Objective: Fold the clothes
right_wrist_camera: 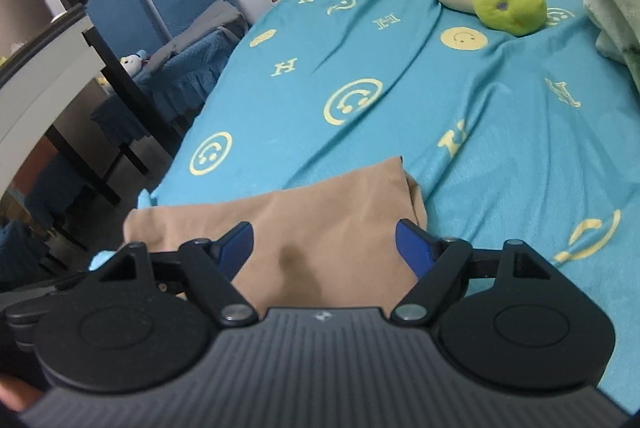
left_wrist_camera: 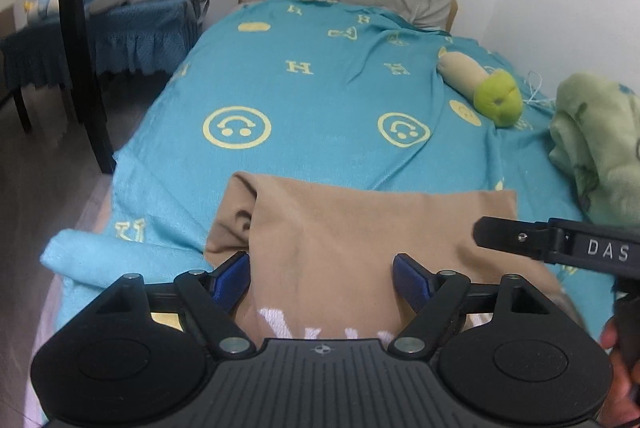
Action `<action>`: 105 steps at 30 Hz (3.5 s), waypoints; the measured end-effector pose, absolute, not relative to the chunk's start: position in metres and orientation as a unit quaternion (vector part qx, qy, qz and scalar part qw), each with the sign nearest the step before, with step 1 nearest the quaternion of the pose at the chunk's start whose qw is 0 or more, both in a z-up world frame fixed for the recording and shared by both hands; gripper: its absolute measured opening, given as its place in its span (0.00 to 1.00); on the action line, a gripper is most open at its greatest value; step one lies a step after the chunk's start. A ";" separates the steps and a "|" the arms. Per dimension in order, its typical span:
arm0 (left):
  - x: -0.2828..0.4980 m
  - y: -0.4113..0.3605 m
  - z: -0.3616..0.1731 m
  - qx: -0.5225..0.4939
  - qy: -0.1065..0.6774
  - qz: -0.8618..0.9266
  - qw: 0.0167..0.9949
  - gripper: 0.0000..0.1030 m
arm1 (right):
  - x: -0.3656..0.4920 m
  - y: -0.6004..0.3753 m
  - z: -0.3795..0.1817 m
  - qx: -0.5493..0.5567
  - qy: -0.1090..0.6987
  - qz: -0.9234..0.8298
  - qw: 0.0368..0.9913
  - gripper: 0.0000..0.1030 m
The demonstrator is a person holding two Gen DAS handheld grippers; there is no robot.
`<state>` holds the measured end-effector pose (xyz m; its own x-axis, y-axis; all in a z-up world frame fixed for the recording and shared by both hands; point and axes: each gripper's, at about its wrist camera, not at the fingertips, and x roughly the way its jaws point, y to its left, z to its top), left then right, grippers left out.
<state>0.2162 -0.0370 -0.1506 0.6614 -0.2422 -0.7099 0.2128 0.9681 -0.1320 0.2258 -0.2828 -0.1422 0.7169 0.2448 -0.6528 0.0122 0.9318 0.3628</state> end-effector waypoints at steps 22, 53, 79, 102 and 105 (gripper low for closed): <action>0.145 -0.020 -0.135 -0.036 0.445 -0.087 0.891 0.77 | 0.151 -0.250 -0.141 0.074 0.402 0.036 0.912 0.74; 0.118 0.017 -0.181 -0.372 0.529 -0.061 0.760 0.78 | 0.164 -0.257 -0.144 0.126 0.407 0.009 0.905 0.77; 0.121 0.024 -0.161 -0.431 0.392 -0.065 0.810 0.68 | 0.108 -0.288 -0.132 0.467 0.410 0.095 0.778 0.77; 0.121 0.038 -0.165 -0.452 0.404 -0.063 0.792 0.67 | 0.105 -0.290 -0.213 0.627 0.369 -0.024 0.685 0.68; 0.122 0.038 -0.166 -0.455 0.408 -0.061 0.789 0.67 | 0.104 -0.299 -0.215 0.628 0.350 -0.042 0.693 0.68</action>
<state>0.1217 0.0379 -0.1663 0.6595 -0.4680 -0.5882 -0.2739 0.5791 -0.7679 0.1044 -0.2987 -0.2146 0.7511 0.3826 -0.5380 0.4978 0.2069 0.8422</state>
